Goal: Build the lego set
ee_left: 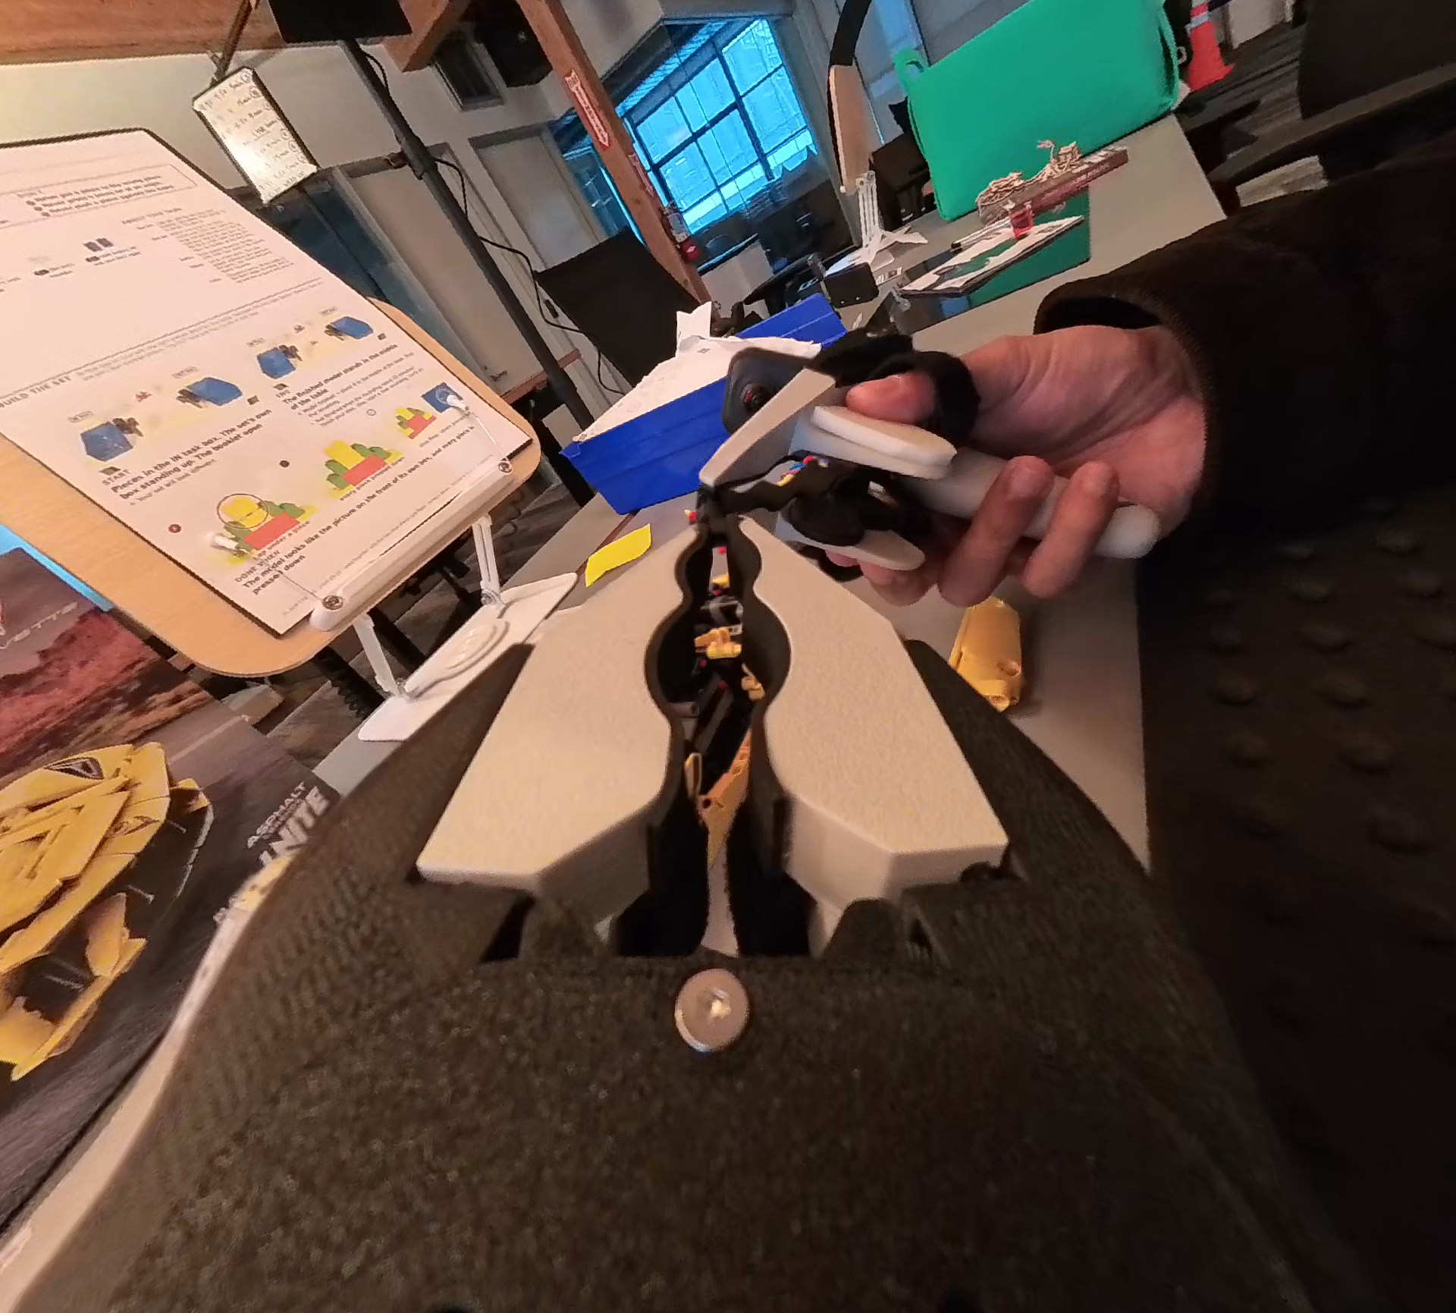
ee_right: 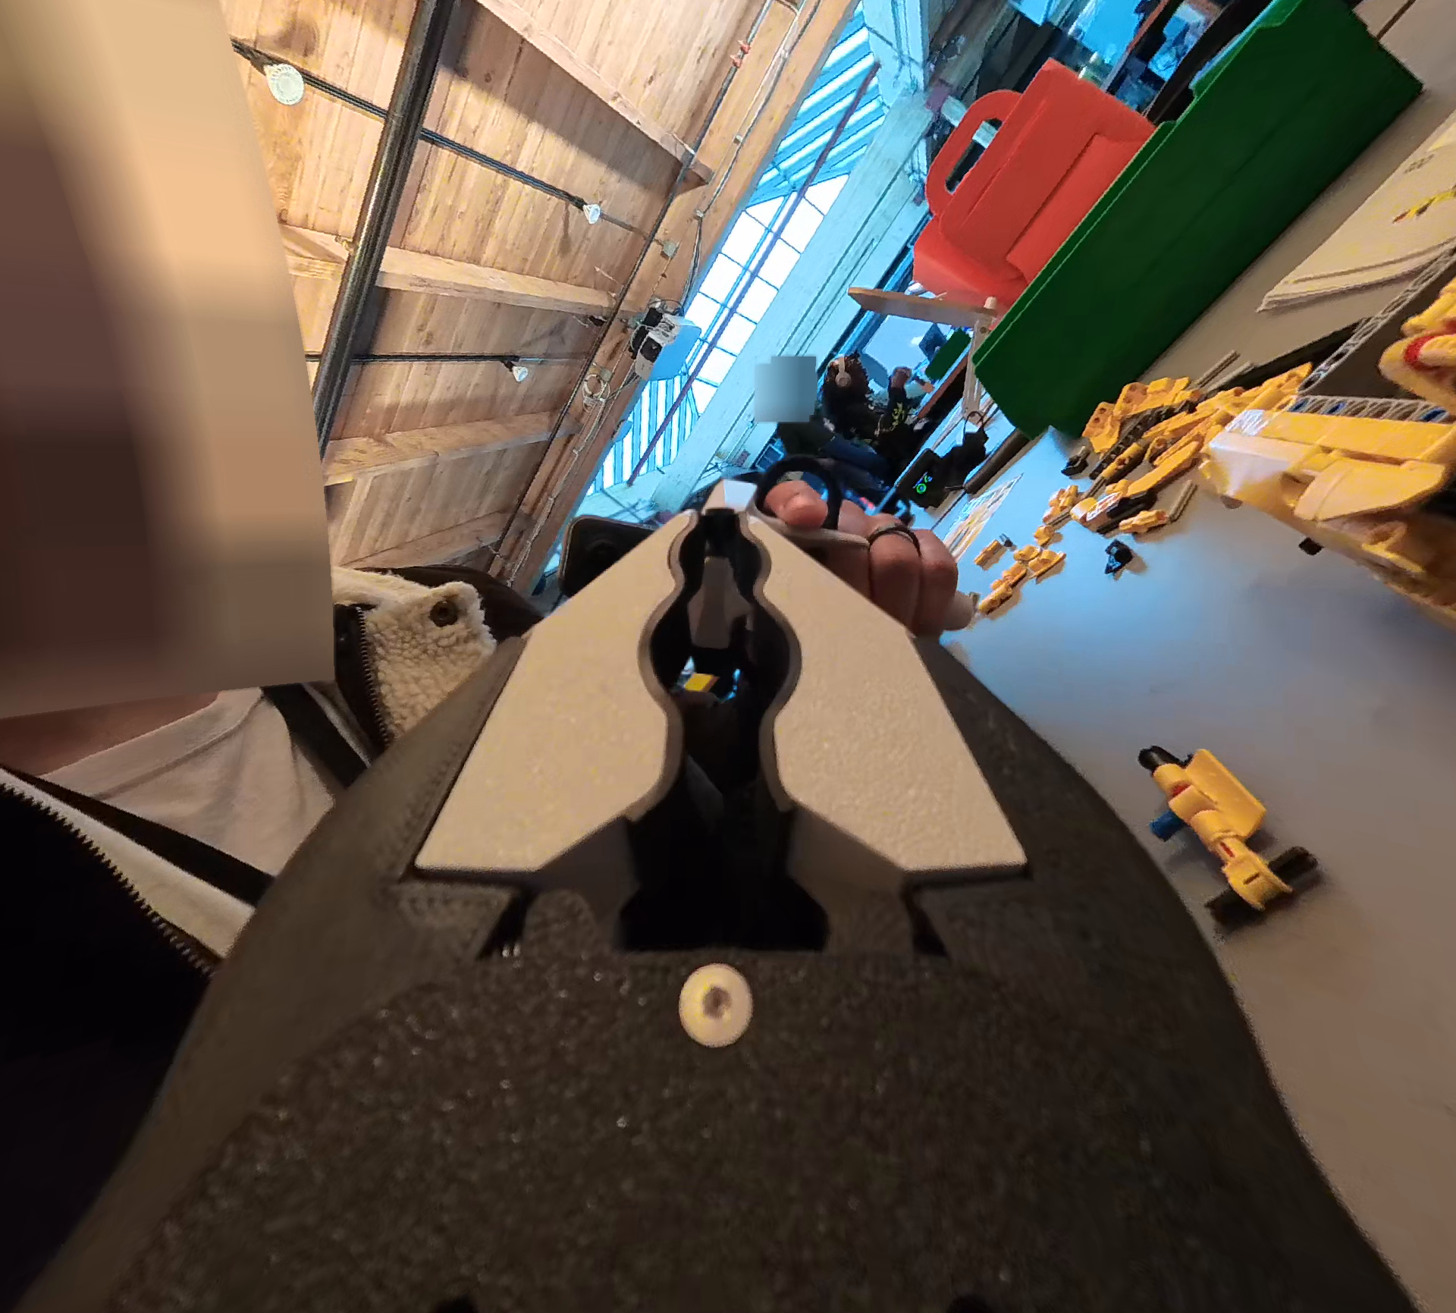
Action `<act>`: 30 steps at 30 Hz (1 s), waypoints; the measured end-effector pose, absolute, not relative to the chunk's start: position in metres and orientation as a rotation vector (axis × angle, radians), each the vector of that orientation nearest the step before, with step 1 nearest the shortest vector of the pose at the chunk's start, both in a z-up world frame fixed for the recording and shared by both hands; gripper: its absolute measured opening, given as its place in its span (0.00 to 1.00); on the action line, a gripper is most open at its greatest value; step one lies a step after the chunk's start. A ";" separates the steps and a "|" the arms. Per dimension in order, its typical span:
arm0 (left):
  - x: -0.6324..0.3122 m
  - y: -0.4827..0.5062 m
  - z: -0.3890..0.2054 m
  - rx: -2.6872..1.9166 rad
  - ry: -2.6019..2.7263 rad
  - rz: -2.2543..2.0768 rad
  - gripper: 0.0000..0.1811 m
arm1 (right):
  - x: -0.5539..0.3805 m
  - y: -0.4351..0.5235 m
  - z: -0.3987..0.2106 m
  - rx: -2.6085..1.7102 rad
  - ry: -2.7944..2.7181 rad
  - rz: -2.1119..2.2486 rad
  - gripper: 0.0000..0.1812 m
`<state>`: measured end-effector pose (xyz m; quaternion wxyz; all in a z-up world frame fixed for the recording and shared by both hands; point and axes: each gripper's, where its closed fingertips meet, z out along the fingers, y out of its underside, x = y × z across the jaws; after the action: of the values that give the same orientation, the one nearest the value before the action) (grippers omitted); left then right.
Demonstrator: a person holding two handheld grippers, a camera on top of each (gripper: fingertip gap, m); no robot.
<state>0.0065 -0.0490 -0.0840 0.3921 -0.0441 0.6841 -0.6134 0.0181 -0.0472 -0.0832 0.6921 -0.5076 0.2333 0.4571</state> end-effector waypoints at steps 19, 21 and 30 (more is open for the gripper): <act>0.002 -0.054 -0.091 -0.024 1.739 -1.501 0.01 | 0.008 -0.049 -0.090 -1.202 0.527 1.139 0.04; 0.002 -0.054 -0.092 -0.021 1.743 -1.492 0.01 | 0.008 -0.048 -0.092 -1.205 0.532 1.142 0.04; 0.002 -0.055 -0.094 -0.036 1.752 -1.503 0.01 | 0.008 -0.048 -0.093 -1.220 0.537 1.130 0.04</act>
<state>0.0025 -0.0548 -0.0935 0.4048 -0.0143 0.6940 -0.5953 0.0077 -0.0479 -0.0933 0.6419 -0.5353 0.2355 0.4959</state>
